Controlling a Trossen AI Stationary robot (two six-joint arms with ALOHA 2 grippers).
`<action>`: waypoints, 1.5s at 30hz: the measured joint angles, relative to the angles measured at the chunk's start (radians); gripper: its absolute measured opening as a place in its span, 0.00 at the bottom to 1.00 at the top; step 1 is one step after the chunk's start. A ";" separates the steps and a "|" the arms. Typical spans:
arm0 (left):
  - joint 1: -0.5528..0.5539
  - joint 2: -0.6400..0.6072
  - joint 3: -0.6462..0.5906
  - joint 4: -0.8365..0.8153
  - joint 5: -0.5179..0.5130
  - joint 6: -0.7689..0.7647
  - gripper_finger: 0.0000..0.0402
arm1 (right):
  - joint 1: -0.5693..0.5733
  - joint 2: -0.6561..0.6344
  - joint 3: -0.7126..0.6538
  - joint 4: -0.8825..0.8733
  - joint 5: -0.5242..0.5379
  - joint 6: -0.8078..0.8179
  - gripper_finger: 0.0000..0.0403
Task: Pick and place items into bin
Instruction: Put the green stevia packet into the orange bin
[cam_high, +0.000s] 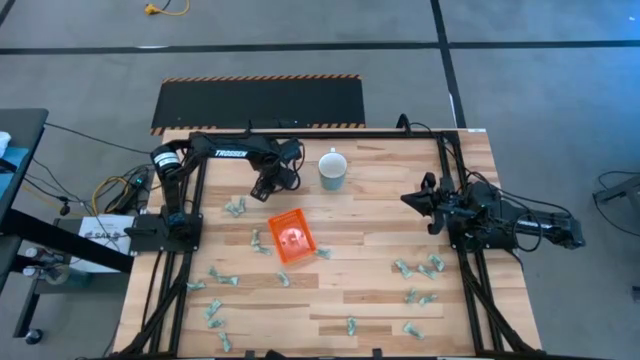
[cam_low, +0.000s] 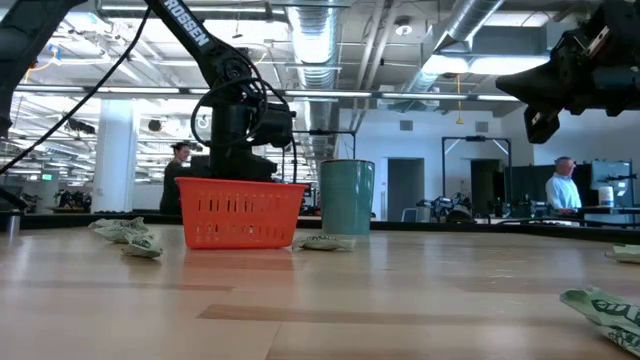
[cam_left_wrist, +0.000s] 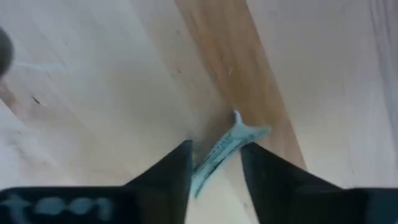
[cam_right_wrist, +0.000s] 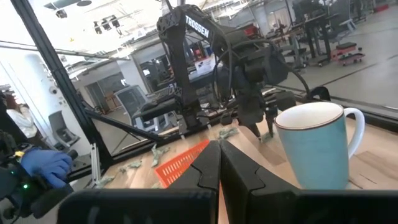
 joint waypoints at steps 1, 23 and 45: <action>0.000 0.000 0.000 -0.004 0.000 -0.007 0.24 | 0.000 0.000 0.000 -0.001 0.000 0.000 0.00; -0.099 -0.172 0.163 -0.231 0.147 -0.432 0.01 | 0.000 0.000 0.000 0.003 0.000 0.001 0.00; -0.541 -0.124 0.143 -0.102 0.163 -0.717 0.00 | 0.000 0.000 0.000 0.001 -0.001 0.061 0.00</action>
